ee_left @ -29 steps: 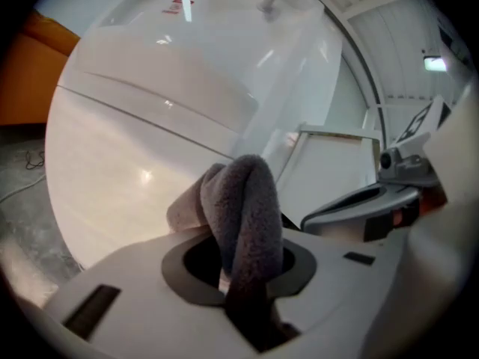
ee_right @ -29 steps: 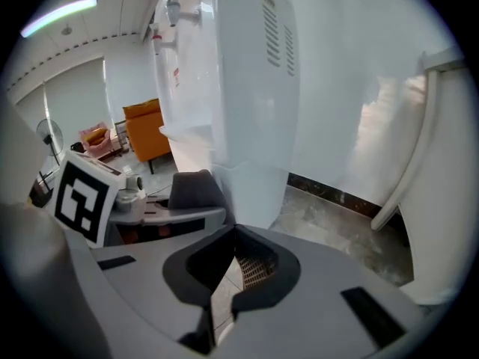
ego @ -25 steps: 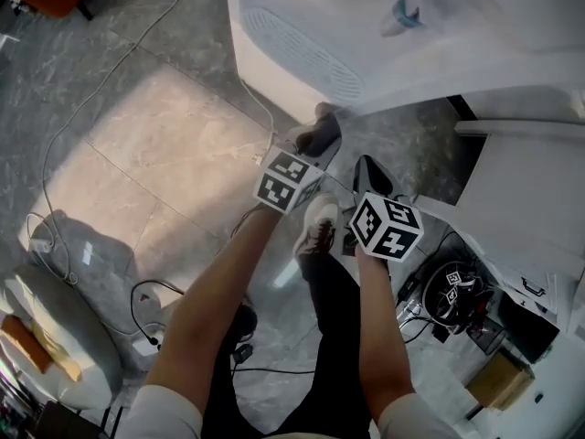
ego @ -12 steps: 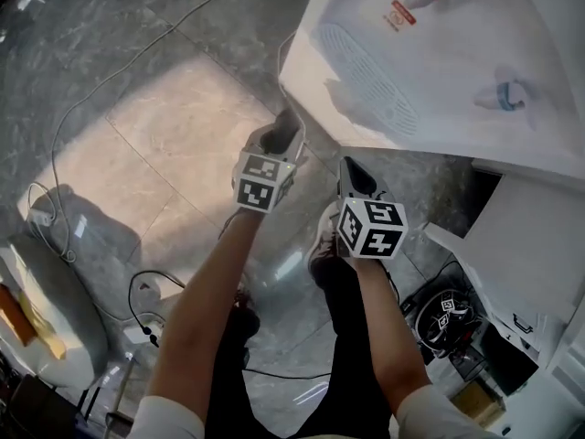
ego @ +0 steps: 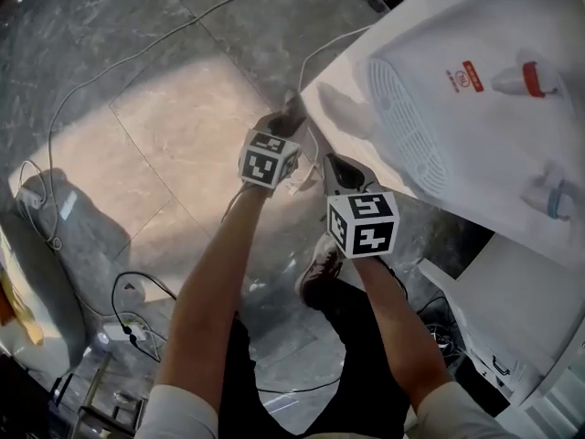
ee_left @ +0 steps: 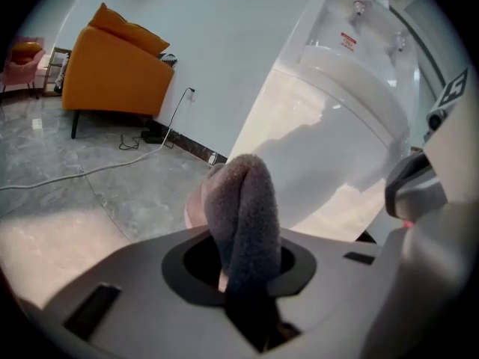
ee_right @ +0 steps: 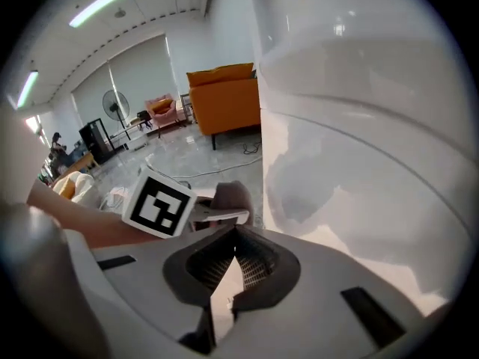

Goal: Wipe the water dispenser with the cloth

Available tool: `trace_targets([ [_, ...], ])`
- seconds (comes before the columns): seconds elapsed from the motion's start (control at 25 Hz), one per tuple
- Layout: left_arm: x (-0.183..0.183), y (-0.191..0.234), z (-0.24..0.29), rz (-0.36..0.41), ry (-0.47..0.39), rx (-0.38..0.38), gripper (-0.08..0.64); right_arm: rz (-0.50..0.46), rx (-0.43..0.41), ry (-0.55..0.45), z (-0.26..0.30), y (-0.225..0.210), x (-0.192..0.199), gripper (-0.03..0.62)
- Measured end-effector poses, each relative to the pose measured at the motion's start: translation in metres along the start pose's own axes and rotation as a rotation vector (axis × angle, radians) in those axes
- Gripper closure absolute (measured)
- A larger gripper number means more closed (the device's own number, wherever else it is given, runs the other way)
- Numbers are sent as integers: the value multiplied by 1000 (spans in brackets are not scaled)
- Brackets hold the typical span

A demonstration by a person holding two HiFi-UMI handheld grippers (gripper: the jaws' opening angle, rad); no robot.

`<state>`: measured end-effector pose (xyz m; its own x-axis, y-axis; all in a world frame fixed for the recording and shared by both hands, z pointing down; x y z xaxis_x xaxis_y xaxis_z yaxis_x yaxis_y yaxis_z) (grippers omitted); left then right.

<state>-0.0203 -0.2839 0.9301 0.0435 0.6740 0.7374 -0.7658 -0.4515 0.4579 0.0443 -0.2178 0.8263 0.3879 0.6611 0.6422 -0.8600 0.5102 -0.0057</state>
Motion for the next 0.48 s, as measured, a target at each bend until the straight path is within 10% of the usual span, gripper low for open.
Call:
trace_targets([
  [0.48,9,-29,55,-22,-7,137,477,-55,30,19,-2,-25,3,577],
])
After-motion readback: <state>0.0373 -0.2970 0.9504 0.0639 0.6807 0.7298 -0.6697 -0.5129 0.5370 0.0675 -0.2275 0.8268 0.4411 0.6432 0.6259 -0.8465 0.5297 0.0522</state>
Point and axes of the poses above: the fingertips, and each gripper's own axes: z forward along the fingers, y to its left, x out of its underside, the point moved 2 cm from there along -z, backward along the fingers, and after that the axes turned 7 degrees about x, right-handed, at the moved point
